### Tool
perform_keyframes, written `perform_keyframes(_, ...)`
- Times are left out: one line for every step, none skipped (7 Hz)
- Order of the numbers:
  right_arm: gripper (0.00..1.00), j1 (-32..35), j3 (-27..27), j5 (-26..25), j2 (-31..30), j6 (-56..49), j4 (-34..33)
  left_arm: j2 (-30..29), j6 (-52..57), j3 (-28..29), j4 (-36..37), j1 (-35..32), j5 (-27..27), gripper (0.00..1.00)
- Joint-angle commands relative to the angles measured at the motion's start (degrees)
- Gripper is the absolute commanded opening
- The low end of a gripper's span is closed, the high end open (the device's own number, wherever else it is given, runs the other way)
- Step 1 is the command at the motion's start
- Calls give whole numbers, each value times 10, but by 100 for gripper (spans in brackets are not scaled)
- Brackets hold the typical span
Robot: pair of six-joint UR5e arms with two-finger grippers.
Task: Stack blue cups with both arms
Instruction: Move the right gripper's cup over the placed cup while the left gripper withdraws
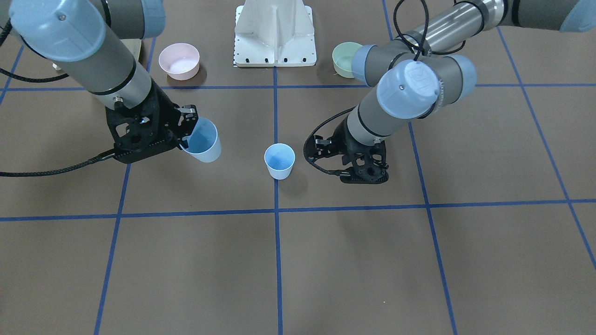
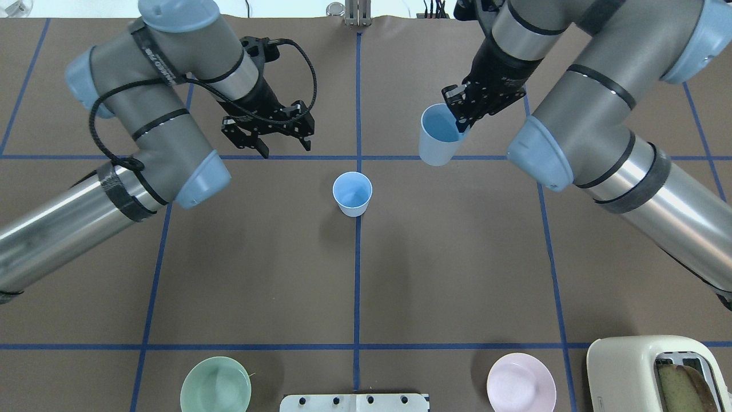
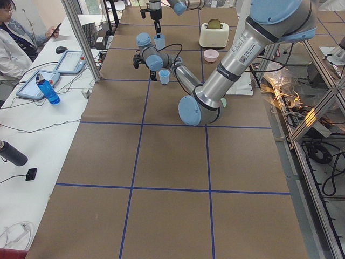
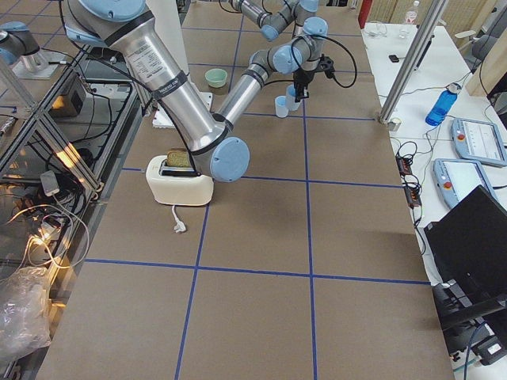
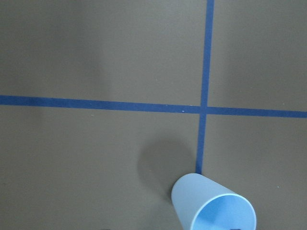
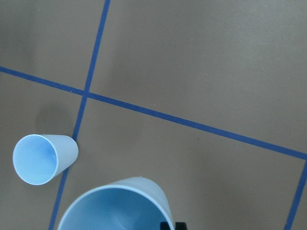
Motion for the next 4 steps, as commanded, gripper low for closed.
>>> perform_keyframes(0, -41, -14, -28, 33, 53, 11, 68, 104, -30, 8, -60, -30, 87)
perform_keyframes(0, -50, -40, -34, 59, 60, 11, 90, 162, -30, 12, -86, -35, 87)
perform_keyframes(0, -68, -61, -46, 78, 75, 11, 111, 211, -30, 13, -103, -36, 87)
perform_keyframes(0, -87, -61, -64, 81, 90, 22, 124, 264, -29, 28, -126, -37, 87)
